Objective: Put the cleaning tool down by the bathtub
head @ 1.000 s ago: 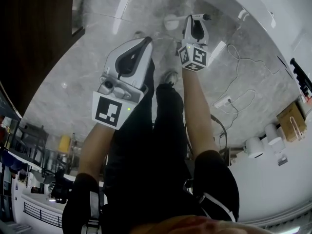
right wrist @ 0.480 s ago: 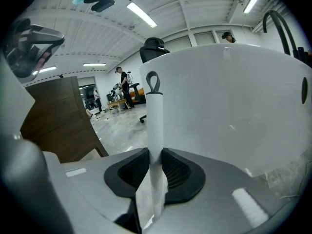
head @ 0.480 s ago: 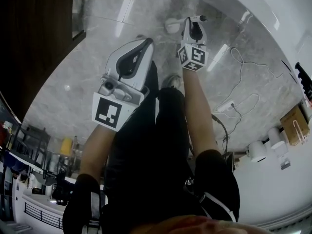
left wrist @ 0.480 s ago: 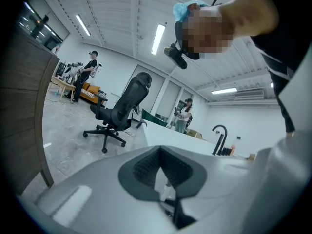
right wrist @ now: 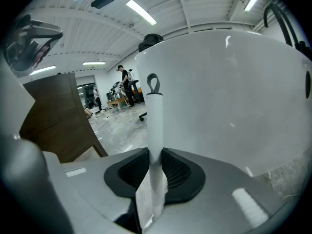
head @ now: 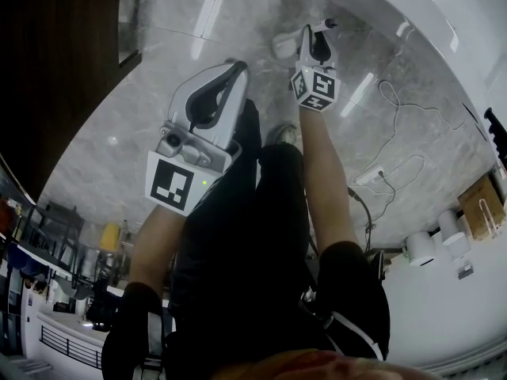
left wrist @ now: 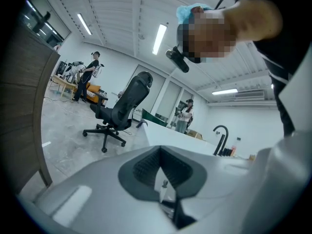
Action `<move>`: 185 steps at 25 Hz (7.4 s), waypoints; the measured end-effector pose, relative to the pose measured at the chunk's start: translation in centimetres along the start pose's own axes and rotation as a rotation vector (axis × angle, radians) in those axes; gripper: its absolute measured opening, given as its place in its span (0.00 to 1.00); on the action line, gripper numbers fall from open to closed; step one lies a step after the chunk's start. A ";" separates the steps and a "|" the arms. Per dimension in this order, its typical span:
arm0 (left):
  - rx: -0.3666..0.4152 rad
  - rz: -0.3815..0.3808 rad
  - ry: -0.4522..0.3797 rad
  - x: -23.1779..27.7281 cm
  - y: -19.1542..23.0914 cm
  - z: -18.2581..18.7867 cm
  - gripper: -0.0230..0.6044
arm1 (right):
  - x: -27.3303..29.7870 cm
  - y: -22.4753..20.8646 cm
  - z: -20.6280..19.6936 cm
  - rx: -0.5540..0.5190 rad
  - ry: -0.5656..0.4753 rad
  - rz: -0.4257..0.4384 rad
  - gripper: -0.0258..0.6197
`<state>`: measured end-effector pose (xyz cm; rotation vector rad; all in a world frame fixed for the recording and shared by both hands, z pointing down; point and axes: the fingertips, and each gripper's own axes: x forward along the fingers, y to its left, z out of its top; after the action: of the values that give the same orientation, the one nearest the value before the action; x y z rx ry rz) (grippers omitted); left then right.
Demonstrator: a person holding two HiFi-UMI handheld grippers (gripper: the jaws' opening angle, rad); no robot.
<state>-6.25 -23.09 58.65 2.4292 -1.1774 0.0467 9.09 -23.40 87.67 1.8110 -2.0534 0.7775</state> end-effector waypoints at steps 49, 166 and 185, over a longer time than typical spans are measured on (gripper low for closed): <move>-0.024 0.005 0.025 -0.3 0.9 -2.3 0.05 | 5.8 -4.2 0.6 0.070 -0.019 -0.082 0.20; 0.108 0.003 -0.183 -36.7 -36.9 25.4 0.05 | -71.1 18.3 36.8 -0.060 -0.382 0.195 0.04; 0.115 0.022 -0.175 -37.3 -36.9 24.4 0.05 | -71.6 18.9 36.2 -0.067 -0.392 0.223 0.04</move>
<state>-5.94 14.76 14.91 2.5637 -1.3103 -0.0961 7.06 15.69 15.10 1.8330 -2.5276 0.4202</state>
